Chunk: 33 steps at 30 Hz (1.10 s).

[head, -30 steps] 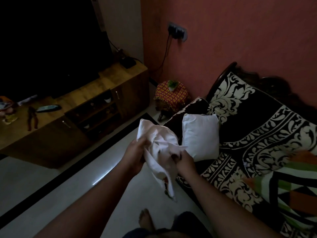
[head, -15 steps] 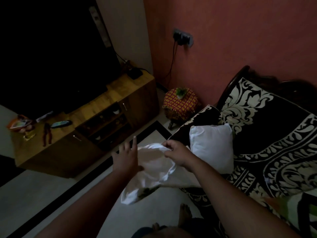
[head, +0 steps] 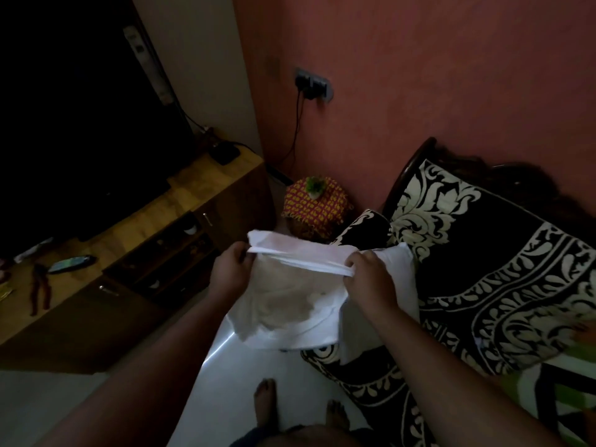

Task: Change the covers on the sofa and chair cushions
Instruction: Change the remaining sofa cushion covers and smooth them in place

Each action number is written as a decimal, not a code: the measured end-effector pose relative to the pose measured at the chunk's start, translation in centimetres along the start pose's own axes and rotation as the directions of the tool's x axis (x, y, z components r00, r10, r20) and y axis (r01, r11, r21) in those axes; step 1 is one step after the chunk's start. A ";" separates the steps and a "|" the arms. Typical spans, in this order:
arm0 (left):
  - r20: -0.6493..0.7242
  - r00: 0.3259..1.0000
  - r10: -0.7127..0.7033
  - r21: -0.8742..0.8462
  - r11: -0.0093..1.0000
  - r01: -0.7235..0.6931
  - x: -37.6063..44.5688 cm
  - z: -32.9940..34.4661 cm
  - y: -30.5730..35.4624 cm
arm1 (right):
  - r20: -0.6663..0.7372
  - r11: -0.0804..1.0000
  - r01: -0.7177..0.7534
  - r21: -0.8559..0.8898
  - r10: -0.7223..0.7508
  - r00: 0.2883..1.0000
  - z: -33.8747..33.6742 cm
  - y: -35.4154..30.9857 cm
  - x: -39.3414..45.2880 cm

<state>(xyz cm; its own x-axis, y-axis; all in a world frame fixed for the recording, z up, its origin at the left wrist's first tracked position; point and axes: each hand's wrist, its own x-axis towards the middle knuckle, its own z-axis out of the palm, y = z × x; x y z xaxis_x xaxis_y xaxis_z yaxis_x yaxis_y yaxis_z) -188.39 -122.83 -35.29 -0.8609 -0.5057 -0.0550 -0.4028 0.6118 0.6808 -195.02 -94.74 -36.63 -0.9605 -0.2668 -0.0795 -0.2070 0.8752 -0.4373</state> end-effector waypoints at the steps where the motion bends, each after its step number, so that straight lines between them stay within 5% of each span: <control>1: -0.037 0.999 -0.011 -0.041 0.999 0.010 0.4 -0.1 0.2 | -0.050 0.999 -0.052 0.011 0.052 0.997 0.3 0.2 0.0; 6: -0.080 0.967 -0.242 -0.202 0.954 0.222 3.1 -0.3 -1.0 | -0.031 0.864 -0.293 0.408 0.335 0.942 1.8 -1.1 0.2; 10: 0.029 0.950 -0.311 -0.275 0.911 0.307 4.6 0.2 -2.1 | -0.047 0.822 -0.320 0.471 0.386 0.921 2.6 -2.9 0.2; 13: 0.105 0.976 -0.192 -0.163 0.965 0.207 5.9 -0.1 -2.7 | -0.130 0.888 -0.377 0.264 0.420 0.898 3.0 -3.1 -0.3; 17: 0.251 0.968 0.018 -0.008 1.000 -0.017 7.5 0.0 -2.6 | -0.052 0.888 -0.459 0.016 0.460 0.887 3.8 -1.4 -0.9; 23: 0.379 0.922 0.078 -0.023 0.997 -0.075 8.8 2.0 -0.9 | 0.170 0.861 -0.506 0.050 0.492 0.854 4.6 1.4 0.0; 28: 0.370 0.923 0.105 0.092 0.985 -0.149 9.0 4.6 1.1 | 0.342 0.826 -0.498 0.264 0.403 0.849 5.9 4.3 2.7; 33: 0.377 0.925 0.046 0.129 0.986 -0.102 9.6 8.4 3.9 | 0.357 0.745 -0.521 0.416 0.393 0.847 7.8 8.8 6.3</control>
<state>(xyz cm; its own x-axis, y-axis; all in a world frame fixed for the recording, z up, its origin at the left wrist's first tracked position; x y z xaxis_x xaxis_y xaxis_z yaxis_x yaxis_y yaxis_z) -200.80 -120.19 -39.30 -0.9321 -0.2102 -0.2950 -0.3499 0.7333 0.5830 -201.40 -91.83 -47.99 -0.8285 -0.0265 -0.5593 0.4238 0.6232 -0.6573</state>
